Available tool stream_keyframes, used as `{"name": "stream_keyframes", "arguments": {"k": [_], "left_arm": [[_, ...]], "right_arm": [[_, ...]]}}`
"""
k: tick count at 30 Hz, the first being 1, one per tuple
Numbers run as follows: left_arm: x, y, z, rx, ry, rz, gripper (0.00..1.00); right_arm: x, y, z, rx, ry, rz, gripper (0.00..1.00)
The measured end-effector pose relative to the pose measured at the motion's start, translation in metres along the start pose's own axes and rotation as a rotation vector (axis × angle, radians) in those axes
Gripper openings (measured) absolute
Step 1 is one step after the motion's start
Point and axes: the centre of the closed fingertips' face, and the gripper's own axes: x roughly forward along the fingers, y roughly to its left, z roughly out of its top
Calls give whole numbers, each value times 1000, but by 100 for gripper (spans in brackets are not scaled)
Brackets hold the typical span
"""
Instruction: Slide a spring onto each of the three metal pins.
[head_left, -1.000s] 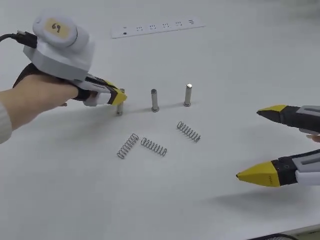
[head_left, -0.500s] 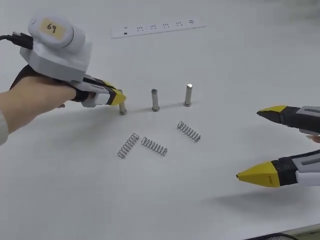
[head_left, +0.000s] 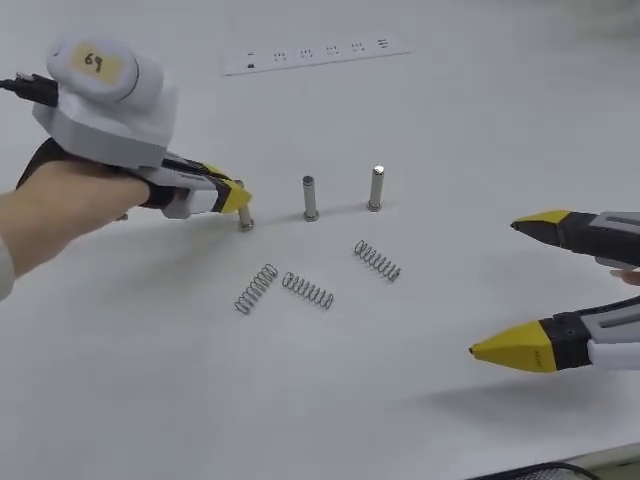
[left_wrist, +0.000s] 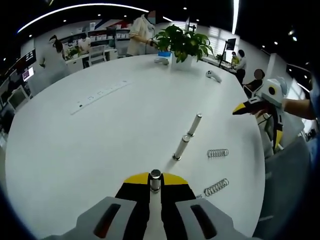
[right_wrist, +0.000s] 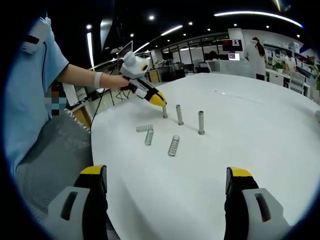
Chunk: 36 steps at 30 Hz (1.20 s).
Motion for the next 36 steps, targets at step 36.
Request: {"name": "stream_keyframes", "arguments": {"k": [36], "left_arm": [[6, 6, -2, 24, -15, -5, 0]], "right_arm": [[1, 1, 1, 2, 0, 4, 97]]}}
